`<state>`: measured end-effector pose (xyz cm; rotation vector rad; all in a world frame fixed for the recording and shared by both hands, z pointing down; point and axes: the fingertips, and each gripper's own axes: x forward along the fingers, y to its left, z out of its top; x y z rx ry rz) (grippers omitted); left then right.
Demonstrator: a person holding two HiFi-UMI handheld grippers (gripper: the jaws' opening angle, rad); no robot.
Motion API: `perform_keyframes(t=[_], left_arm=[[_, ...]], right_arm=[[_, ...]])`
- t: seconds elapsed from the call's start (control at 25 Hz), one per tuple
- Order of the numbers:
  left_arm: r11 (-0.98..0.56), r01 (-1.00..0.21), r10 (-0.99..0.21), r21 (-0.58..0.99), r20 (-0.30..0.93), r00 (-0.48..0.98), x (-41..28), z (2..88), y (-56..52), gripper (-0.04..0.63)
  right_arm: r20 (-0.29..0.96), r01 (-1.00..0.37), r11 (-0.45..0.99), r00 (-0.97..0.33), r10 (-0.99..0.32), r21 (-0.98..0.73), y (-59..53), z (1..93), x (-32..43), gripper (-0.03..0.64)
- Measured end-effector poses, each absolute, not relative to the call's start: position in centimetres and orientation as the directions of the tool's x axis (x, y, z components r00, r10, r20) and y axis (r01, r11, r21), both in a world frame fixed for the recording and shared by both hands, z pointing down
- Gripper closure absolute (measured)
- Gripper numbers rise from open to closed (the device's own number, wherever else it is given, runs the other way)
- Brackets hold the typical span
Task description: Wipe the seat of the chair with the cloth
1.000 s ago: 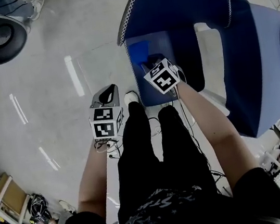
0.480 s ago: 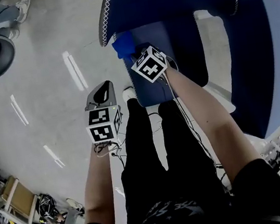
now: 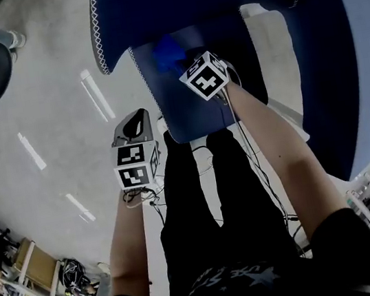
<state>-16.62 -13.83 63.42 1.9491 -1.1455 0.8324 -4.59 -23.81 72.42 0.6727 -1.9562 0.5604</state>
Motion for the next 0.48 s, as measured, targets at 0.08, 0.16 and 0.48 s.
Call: perform_keyframes(t=[0.08, 0.16, 0.48], left_arm=[[-0.368, -0.894, -0.432, 0.255, 0.805, 0.407, -14.7, 63.6, -14.1, 0.574], [-0.391, -0.885, -0.427, 0.254, 0.801, 0.419, -13.1, 63.5, -14.4, 0.574], [-0.452, -0.852, -0.396, 0.263, 0.797, 0.456, -7.3, 63.1, -14.4, 0.574]], right_arm=[[0.895, -0.68, 0.726, -0.381, -0.234, -0.099, -24.1, 72.6, -2.3, 0.561], [0.897, -0.708, 0.702, -0.357, -0.261, -0.078, -24.4, 72.5, -0.2, 0.561], [0.898, -0.816, 0.577, -0.271, -0.347, -0.024, -25.7, 72.1, 9.3, 0.562]])
